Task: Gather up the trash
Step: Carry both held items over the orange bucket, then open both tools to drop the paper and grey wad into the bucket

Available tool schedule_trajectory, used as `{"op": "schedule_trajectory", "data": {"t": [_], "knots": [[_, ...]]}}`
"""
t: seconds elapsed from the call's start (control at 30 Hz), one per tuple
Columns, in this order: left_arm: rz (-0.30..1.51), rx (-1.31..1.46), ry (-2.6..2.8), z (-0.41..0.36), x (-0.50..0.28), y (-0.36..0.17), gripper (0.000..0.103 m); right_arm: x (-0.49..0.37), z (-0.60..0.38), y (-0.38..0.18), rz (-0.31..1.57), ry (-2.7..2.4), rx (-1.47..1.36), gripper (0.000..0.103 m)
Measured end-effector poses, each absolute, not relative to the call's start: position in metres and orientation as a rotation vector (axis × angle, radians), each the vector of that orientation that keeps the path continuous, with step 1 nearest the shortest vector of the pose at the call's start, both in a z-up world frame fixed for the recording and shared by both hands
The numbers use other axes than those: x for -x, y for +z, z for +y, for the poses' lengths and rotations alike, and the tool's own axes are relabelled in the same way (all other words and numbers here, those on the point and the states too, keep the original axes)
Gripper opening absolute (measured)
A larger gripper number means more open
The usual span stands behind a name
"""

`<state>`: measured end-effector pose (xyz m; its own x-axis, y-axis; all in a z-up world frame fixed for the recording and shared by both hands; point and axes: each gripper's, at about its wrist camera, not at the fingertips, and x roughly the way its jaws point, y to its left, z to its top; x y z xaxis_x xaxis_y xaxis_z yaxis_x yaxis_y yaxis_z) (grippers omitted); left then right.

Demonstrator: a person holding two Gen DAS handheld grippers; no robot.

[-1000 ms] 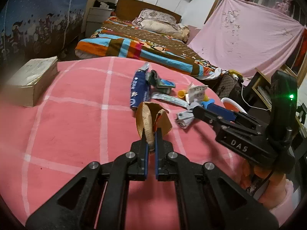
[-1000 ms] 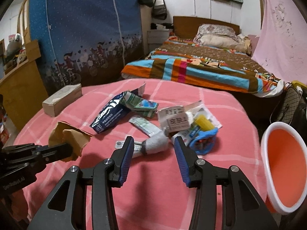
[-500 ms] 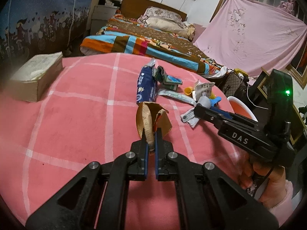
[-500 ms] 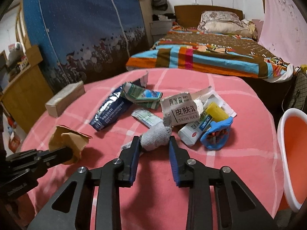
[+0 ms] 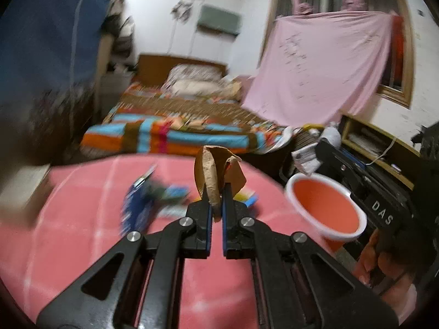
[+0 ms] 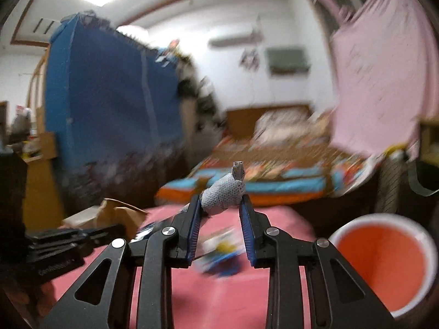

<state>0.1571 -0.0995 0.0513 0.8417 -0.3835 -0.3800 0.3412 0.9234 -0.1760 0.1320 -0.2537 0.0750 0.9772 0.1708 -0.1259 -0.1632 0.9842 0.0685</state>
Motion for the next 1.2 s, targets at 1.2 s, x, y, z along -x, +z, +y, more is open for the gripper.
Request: {"op": "schedule_trajectory", "data": {"t": [1.2], "knots": [[0.829,-0.087,-0.773,-0.341,-0.246,0.004,0.006,-0.141,-0.438,0.004,0.379,-0.375,-0.301,0.034]]}}
